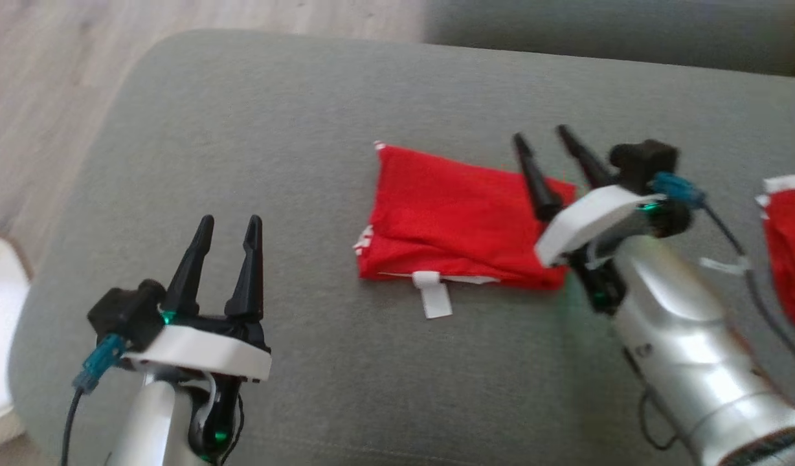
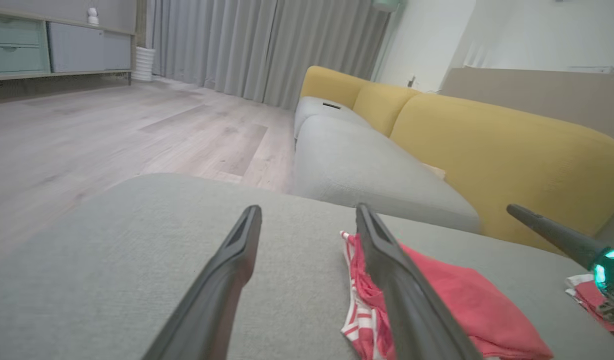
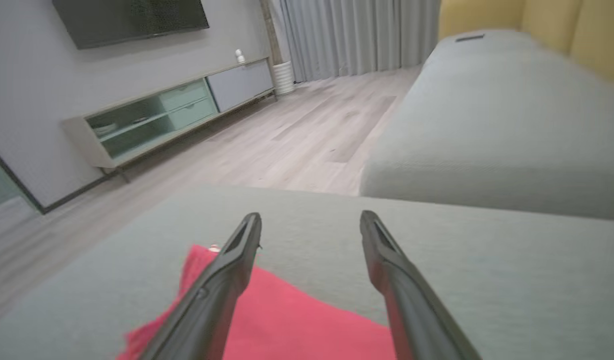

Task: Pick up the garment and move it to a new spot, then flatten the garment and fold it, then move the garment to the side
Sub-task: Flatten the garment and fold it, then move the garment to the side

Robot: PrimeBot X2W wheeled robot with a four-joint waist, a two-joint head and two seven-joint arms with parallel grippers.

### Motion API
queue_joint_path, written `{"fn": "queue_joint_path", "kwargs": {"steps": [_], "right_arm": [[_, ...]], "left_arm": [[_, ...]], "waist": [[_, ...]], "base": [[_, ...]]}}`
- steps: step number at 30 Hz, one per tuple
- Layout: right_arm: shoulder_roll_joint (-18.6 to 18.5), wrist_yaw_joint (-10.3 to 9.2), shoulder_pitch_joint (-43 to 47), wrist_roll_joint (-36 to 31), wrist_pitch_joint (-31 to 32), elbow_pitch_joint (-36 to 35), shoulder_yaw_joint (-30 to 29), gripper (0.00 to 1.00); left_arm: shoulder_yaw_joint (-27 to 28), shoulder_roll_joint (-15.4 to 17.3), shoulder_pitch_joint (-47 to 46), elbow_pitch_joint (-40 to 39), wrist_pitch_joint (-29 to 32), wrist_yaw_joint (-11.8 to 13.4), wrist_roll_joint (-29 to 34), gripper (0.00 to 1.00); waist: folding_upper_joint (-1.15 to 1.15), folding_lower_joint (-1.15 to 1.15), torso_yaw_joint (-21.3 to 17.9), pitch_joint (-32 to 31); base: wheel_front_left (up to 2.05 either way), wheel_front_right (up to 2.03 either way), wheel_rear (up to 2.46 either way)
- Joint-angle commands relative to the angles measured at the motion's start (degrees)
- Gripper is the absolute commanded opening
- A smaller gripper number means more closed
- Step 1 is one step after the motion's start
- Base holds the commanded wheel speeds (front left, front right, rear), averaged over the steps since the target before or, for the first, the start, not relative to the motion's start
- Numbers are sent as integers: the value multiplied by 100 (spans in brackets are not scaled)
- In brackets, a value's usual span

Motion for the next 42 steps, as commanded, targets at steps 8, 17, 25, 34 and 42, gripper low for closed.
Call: {"fn": "queue_joint_path", "kwargs": {"steps": [8, 17, 25, 34, 42], "right_arm": [[-133, -5, 1153, -2052, -77, -1494, -1625, 100], [227, -5, 2260, -3034, -77, -2830, -2757, 100], [246, -5, 2726, -2713, -77, -3216, -2770, 100], [247, -5, 2676, -2938, -77, -3134, -2788, 100], [247, -5, 2300, -2758, 102, -2786, -2521, 100]], "left_arm": [[430, 21, -270, -328, -29, -35, 147, 100], [499, 12, -114, -365, -29, -35, 173, 100], [683, 6, 94, -391, -29, -35, 178, 100], [644, 5, -26, -447, -29, -35, 95, 100], [388, 4, -182, -454, -29, -35, 57, 100]], "waist": [[0, 0, -760, -101], [0, 0, -1025, -107], [0, 0, -1099, -122], [0, 0, -1044, -35], [0, 0, -868, 223]], "base": [[0, 0, 0], [0, 0, 0], [0, 0, 0], [0, 0, 0], [0, 0, 0]]}}
